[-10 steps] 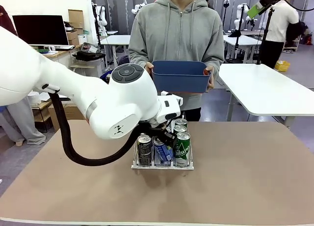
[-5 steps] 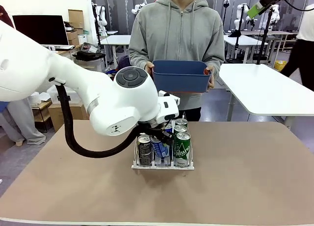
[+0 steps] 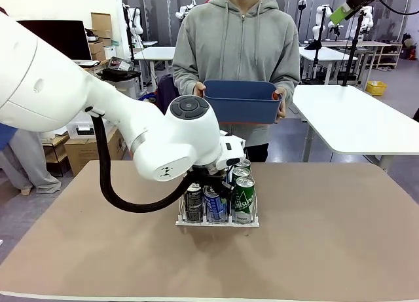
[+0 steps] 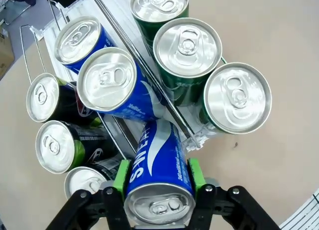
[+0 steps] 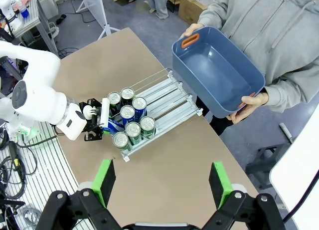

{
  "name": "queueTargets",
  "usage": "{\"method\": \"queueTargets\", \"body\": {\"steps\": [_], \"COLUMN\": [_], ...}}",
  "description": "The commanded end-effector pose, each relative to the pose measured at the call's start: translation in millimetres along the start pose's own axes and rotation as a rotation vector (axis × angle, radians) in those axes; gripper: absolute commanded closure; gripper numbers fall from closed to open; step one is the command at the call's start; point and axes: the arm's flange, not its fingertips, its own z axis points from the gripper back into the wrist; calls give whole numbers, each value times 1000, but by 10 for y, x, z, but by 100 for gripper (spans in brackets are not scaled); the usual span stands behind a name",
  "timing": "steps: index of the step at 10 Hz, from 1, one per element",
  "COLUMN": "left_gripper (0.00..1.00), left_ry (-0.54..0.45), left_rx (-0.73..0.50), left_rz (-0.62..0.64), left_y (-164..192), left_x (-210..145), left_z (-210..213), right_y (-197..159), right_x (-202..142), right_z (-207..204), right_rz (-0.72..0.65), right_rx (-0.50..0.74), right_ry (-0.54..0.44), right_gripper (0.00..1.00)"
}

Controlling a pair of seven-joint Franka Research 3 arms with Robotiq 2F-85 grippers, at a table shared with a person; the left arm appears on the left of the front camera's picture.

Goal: Fill the beverage cans into the dispenser.
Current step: Place the picked Ionic drink in the line of the Automatic Can Dispenser with the same cans.

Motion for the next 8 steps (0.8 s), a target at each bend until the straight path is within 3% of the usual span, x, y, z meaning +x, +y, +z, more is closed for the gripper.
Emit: {"method": "queueTargets", "body": {"steps": [1,5,6,7,8], "left_gripper": [43,43,24,23,4], "left_ry": [-18,-18,1,-6,-13], "left_rx": [-3,-3,0,-3,9], "left_rz": [6,6,1,-2,0], "left_y": [20,20,0,-1,17], "left_x": [-22,-22,0,-17,-34], "left_z": [15,15,-1,13,78], "right_y": [18,18,18,18,18], "right_x": [-21,-21,-21,-21,-21], "right_z": [2,2,2,2,2], "right_rz": [6,6,6,6,6], "right_rx": [4,4,4,4,4], "right_ry": [4,4,4,4,4], "right_gripper": [0,0,0,0,0]}}
